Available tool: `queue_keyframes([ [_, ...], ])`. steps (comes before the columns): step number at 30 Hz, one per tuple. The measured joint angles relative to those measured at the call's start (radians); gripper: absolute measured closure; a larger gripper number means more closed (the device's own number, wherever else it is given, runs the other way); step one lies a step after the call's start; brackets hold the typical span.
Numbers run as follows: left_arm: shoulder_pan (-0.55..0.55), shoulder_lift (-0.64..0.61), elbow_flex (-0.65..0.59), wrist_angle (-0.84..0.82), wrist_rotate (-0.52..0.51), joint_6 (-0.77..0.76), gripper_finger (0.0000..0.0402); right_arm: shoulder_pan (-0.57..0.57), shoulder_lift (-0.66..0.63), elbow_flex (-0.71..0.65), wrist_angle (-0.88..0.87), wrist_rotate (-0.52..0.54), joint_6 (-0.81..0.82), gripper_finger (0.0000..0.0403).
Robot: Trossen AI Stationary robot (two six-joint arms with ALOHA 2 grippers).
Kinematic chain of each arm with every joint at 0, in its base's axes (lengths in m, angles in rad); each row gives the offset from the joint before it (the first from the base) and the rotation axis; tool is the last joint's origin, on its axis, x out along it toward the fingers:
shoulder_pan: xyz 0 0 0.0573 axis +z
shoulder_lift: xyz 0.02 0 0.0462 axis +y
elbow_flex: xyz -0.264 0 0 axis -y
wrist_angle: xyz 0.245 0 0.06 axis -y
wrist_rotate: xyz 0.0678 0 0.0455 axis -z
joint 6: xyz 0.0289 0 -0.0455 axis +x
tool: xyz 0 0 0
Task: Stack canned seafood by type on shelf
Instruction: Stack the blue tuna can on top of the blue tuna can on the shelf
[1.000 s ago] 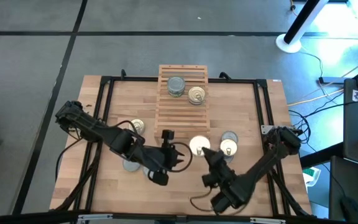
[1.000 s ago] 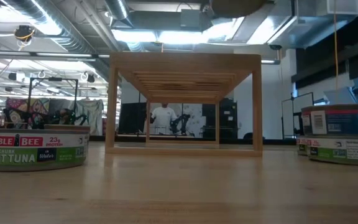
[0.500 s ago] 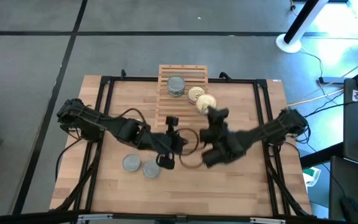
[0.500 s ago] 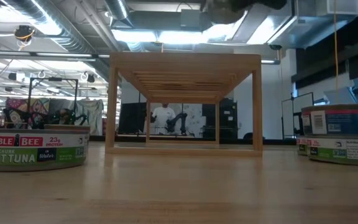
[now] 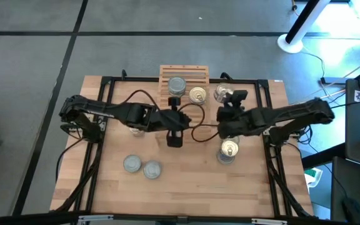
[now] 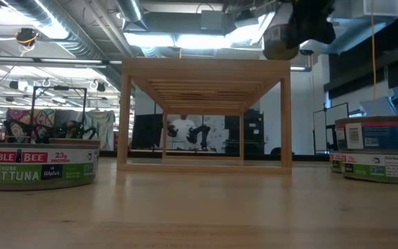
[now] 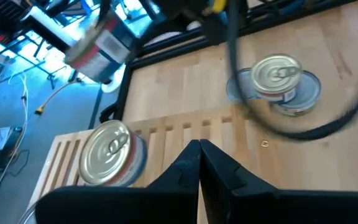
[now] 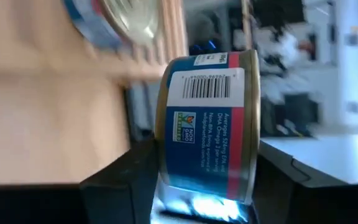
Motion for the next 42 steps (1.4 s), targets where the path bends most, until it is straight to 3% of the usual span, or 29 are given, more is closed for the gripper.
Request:
queue_keyframes([
  [6, 0.025, 0.000, 0.000, 0.011, 0.001, 0.000, 0.0397, -0.032, -0.114, -0.121, 0.500, -0.154, -0.377, 0.0206],
  [11, 0.043, 0.001, 0.000, 0.020, 0.017, 0.000, 0.0400, -0.104, -0.094, -0.165, 0.726, -0.265, -0.570, 0.0206],
  [21, 0.103, 0.003, 0.000, 0.037, 0.065, 0.003, 0.0399, -0.177, -0.005, -0.167, 0.820, -0.374, -0.718, 0.0205],
  [25, 0.135, 0.003, 0.000, 0.038, 0.156, 0.003, 0.0399, -0.185, 0.004, -0.167, 0.840, -0.381, -0.759, 0.0205],
  [30, 0.168, 0.003, 0.000, 0.059, 0.186, 0.002, 0.0398, -0.208, 0.004, -0.166, 0.844, -0.396, -0.765, 0.0205],
  [35, 0.198, 0.003, 0.000, 0.083, 0.190, -0.001, 0.0397, -0.235, 0.004, -0.166, 0.847, -0.478, -0.765, 0.0205],
  [42, 0.237, 0.005, -0.068, 0.108, 0.216, 0.002, 0.0397, -0.255, 0.004, -0.166, 0.853, -0.485, -0.764, 0.0205],
])
